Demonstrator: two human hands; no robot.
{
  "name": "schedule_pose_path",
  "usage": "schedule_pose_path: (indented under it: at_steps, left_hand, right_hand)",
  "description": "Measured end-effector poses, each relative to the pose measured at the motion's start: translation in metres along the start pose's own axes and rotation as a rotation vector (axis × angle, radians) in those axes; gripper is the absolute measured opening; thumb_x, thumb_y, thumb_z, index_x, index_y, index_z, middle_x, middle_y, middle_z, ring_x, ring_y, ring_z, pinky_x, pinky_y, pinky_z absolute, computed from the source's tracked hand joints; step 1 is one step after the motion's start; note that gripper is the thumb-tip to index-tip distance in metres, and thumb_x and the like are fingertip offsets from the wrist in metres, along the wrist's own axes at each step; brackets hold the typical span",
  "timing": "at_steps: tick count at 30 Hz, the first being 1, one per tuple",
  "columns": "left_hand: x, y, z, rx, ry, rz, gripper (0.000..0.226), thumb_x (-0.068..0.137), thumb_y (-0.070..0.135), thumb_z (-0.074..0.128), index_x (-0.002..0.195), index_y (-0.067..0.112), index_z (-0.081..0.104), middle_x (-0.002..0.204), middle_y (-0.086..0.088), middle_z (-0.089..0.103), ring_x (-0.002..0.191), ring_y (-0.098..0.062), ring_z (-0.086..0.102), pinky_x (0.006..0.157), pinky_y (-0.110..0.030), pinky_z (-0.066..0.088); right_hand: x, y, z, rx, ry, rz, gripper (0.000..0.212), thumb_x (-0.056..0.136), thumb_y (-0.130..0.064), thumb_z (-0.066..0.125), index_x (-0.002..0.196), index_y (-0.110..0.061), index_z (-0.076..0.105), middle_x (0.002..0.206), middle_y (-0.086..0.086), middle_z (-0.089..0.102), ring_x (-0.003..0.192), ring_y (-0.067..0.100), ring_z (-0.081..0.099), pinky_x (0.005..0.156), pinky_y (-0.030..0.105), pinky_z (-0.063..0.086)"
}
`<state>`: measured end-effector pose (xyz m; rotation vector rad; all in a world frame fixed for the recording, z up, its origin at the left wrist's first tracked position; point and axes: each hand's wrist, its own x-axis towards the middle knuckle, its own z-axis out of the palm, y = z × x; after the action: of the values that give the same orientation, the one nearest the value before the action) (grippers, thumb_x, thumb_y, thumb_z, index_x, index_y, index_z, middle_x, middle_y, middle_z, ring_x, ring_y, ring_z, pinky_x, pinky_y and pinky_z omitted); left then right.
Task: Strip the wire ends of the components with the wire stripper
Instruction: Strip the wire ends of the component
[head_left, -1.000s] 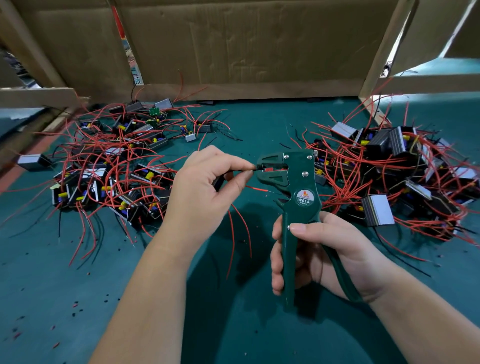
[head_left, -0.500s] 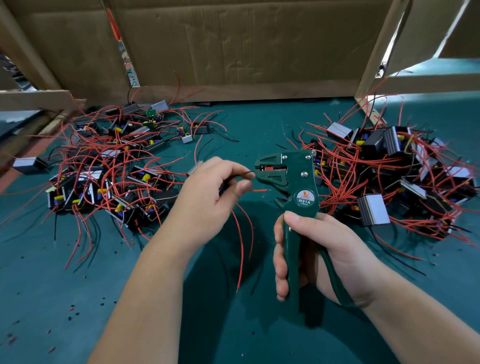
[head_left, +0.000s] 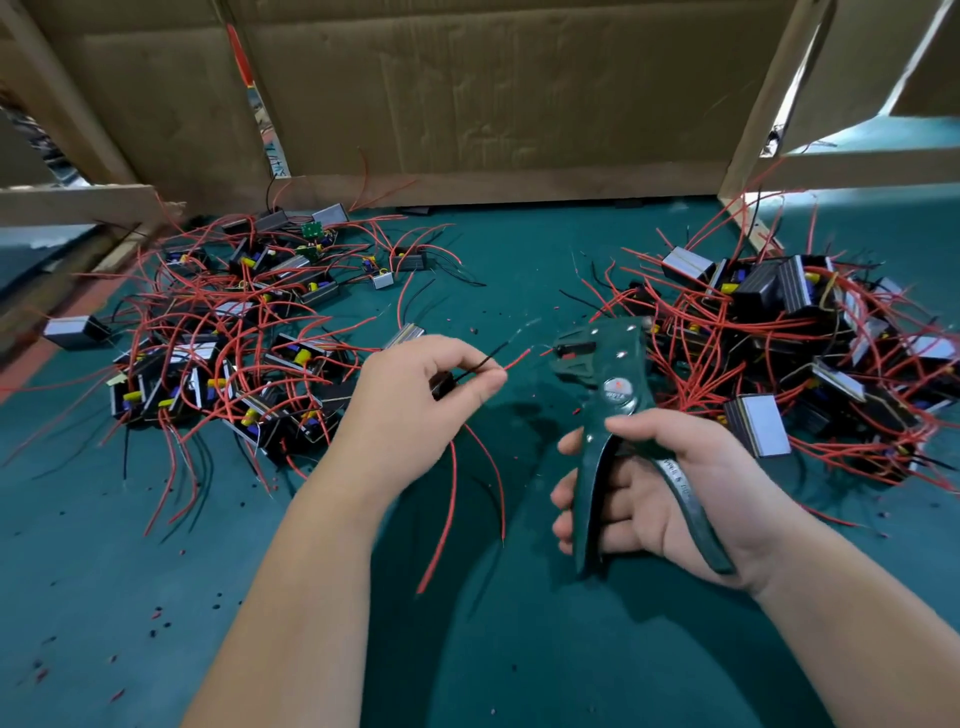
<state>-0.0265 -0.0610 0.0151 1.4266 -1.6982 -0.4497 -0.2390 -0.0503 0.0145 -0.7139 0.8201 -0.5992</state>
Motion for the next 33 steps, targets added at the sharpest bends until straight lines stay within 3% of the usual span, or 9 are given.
schedule_pose_path:
  at_steps: [2, 6, 11, 15, 21, 29, 33]
  left_hand:
    - [0.0, 0.0011, 0.001, -0.105, 0.021, -0.03, 0.017, 0.083, 0.018, 0.073, 0.078, 0.034, 0.071, 0.074, 0.016, 0.07, 0.069, -0.006, 0.064, 0.069, -0.019, 0.049]
    - [0.0016, 0.0045, 0.0004, -0.317, 0.022, -0.068, 0.018, 0.083, 0.015, 0.072, 0.087, 0.033, 0.073, 0.073, 0.01, 0.073, 0.071, -0.004, 0.066, 0.074, -0.016, 0.05]
    - [0.0025, 0.0066, -0.0008, -0.309, 0.052, -0.039, 0.011, 0.08, 0.023, 0.066, 0.078, 0.032, 0.072, 0.072, -0.01, 0.065, 0.062, -0.007, 0.049, 0.06, -0.017, 0.04]
    - [0.0039, 0.0057, -0.0027, -0.235, 0.105, 0.014, 0.012, 0.082, 0.028, 0.068, 0.08, 0.039, 0.069, 0.078, -0.02, 0.061, 0.066, -0.023, 0.05, 0.064, -0.029, 0.042]
    - [0.0044, 0.0041, -0.0023, -0.195, 0.119, 0.084, 0.014, 0.083, 0.025, 0.068, 0.083, 0.04, 0.067, 0.074, -0.017, 0.053, 0.063, -0.004, 0.042, 0.063, -0.019, 0.036]
    - [0.0038, 0.0083, -0.0028, -0.168, 0.117, 0.1, 0.014, 0.082, 0.022, 0.067, 0.085, 0.036, 0.066, 0.072, -0.016, 0.05, 0.065, -0.016, 0.043, 0.065, -0.025, 0.037]
    - [0.0031, 0.0094, -0.0027, -0.156, 0.113, 0.111, 0.014, 0.083, 0.021, 0.067, 0.085, 0.034, 0.066, 0.071, -0.014, 0.048, 0.066, -0.018, 0.044, 0.065, -0.028, 0.037]
  right_hand:
    - [0.0, 0.0015, 0.0005, -0.058, -0.042, 0.039, 0.053, 0.058, -0.033, 0.061, 0.101, -0.001, 0.062, 0.082, 0.027, 0.062, 0.07, 0.042, 0.064, 0.075, 0.052, 0.053]
    - [-0.0002, 0.0019, 0.0014, -0.042, -0.116, 0.022, 0.055, 0.058, -0.034, 0.062, 0.101, -0.002, 0.063, 0.084, 0.027, 0.061, 0.072, 0.042, 0.063, 0.075, 0.052, 0.052]
    - [-0.0033, 0.0012, 0.0031, -0.025, -0.263, -0.034, 0.059, 0.054, -0.042, 0.078, 0.098, -0.004, 0.067, 0.084, 0.027, 0.062, 0.076, 0.044, 0.063, 0.074, 0.05, 0.053]
    - [-0.0069, 0.0009, 0.0044, -0.063, -0.338, -0.034, 0.06, 0.056, -0.048, 0.078, 0.098, -0.007, 0.066, 0.085, 0.026, 0.064, 0.077, 0.043, 0.064, 0.07, 0.044, 0.053]
    - [-0.0079, 0.0009, 0.0053, -0.102, -0.318, -0.028, 0.054, 0.057, -0.05, 0.078, 0.09, -0.01, 0.066, 0.08, 0.022, 0.063, 0.071, 0.04, 0.064, 0.063, 0.039, 0.052]
    - [-0.0085, 0.0037, 0.0082, -0.099, -0.276, -0.03, 0.04, 0.072, -0.048, 0.059, 0.086, -0.011, 0.066, 0.077, 0.022, 0.063, 0.067, 0.038, 0.065, 0.057, 0.034, 0.051]
    - [-0.008, 0.0043, 0.0089, -0.105, -0.271, -0.04, 0.041, 0.071, -0.047, 0.07, 0.087, -0.01, 0.064, 0.077, 0.023, 0.062, 0.067, 0.038, 0.064, 0.061, 0.038, 0.052]
